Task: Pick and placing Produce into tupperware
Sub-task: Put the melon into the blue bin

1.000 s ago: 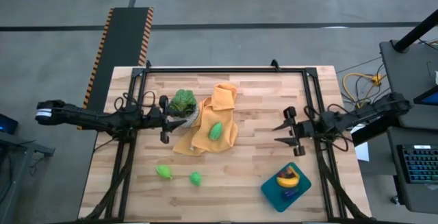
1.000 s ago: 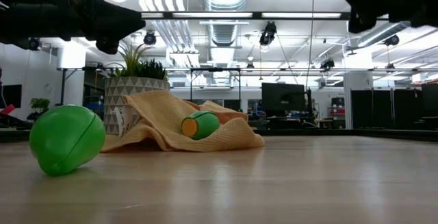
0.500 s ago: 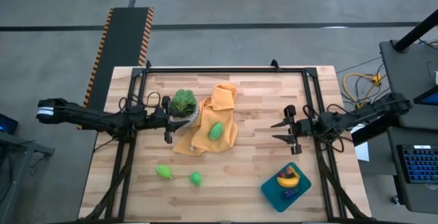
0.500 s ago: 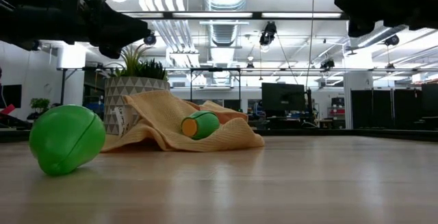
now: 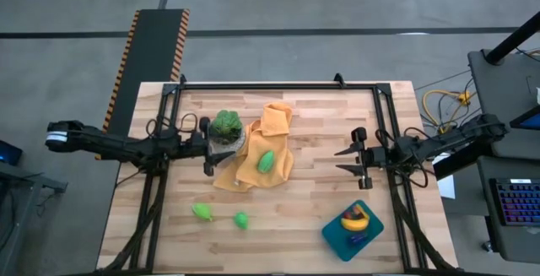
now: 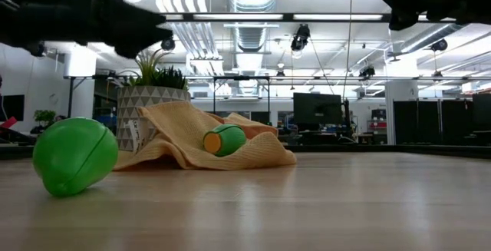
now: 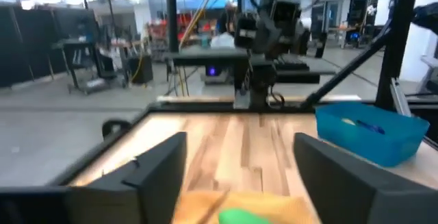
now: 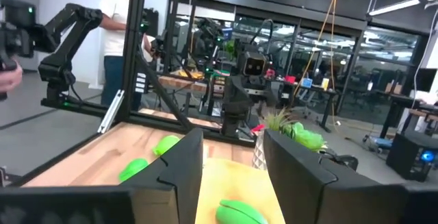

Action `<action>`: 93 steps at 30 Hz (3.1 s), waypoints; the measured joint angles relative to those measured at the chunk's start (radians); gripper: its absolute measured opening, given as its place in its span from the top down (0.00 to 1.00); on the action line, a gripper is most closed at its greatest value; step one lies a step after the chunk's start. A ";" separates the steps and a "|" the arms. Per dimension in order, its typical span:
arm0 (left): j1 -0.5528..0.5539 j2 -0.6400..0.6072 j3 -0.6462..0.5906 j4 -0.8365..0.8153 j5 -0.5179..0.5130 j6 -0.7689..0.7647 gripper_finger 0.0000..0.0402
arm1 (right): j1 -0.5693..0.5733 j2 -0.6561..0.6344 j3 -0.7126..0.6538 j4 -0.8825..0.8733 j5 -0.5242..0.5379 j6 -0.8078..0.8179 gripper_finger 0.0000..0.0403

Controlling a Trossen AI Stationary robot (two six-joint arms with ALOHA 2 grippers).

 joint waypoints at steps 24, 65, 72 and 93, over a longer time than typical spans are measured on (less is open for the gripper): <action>-0.193 0.224 1.095 -1.760 -0.043 -0.191 0.26 | 0.000 0.007 0.000 -0.024 0.001 0.030 0.67; -0.795 0.942 1.185 -2.086 -0.002 -0.521 0.26 | 0.000 0.007 0.000 -0.028 0.000 0.161 0.68; -0.836 0.980 1.162 -2.070 -0.101 -0.460 0.26 | 0.000 0.007 0.000 -0.028 0.000 0.171 0.68; -0.836 0.971 0.956 -1.861 -0.056 -0.414 0.26 | 0.000 0.007 -0.007 -0.030 0.000 0.194 0.68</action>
